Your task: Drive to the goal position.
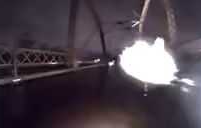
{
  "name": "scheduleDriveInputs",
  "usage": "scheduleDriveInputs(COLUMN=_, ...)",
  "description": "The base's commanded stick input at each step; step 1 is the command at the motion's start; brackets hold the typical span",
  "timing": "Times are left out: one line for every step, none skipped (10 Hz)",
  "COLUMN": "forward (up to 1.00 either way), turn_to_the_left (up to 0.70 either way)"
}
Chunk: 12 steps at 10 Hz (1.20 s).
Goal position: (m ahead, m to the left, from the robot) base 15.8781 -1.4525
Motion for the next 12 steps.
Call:
scheduleDriveInputs(forward=1.0, turn_to_the_left=-0.38)
scheduleDriveInputs(forward=1.0, turn_to_the_left=-0.38)
scheduleDriveInputs(forward=1.0, turn_to_the_left=-0.38)
scheduleDriveInputs(forward=1.0, turn_to_the_left=-0.38)
scheduleDriveInputs(forward=1.0, turn_to_the_left=-0.38)
scheduleDriveInputs(forward=1.0, turn_to_the_left=-0.34)
scheduleDriveInputs(forward=1.0, turn_to_the_left=-0.17)
scheduleDriveInputs(forward=1.0, turn_to_the_left=0.0)
scheduleDriveInputs(forward=1.0, turn_to_the_left=0.0)
scheduleDriveInputs(forward=1.0, turn_to_the_left=0.0)
scheduleDriveInputs(forward=1.0, turn_to_the_left=0.0)
scheduleDriveInputs(forward=1.0, turn_to_the_left=0.0)
